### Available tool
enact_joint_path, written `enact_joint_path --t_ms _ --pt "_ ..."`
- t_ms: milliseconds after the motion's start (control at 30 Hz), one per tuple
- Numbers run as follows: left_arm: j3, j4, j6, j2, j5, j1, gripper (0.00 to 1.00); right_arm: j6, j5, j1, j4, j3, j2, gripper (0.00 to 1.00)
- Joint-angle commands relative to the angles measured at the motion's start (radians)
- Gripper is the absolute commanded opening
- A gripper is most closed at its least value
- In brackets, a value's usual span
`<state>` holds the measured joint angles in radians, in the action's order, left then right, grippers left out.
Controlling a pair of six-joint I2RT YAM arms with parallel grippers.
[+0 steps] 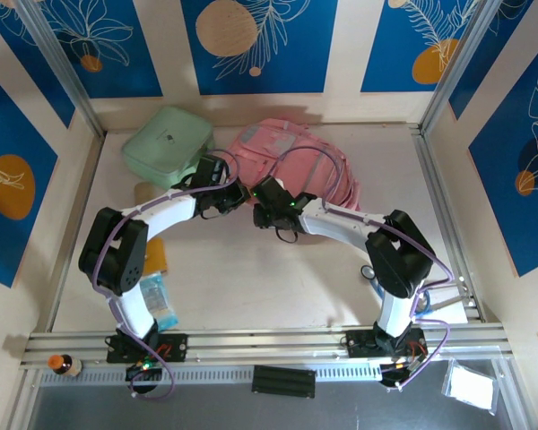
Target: Pack books, pencil case, and school supplies into a backpack
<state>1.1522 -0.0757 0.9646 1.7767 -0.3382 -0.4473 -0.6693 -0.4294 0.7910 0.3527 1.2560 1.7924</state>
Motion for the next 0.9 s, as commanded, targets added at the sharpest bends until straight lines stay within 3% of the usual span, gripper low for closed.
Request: enact_joint_path --t_ms 0,633,867 --pt "0.005 0.071 0.009 -0.028 -0.100 -0.022 0.00 -0.024 -0.043 -0.015 -0.014 0.032 0.028 0.34" --pt "0.000 0.083 0.024 -0.039 -0.104 -0.022 0.00 0.007 -0.186 -0.033 -0.042 0.061 0.071 0.24" --pt "0.015 0.045 -0.007 -0.040 -0.083 -0.015 0.00 0.043 -0.186 -0.049 -0.075 -0.042 0.005 0.17"
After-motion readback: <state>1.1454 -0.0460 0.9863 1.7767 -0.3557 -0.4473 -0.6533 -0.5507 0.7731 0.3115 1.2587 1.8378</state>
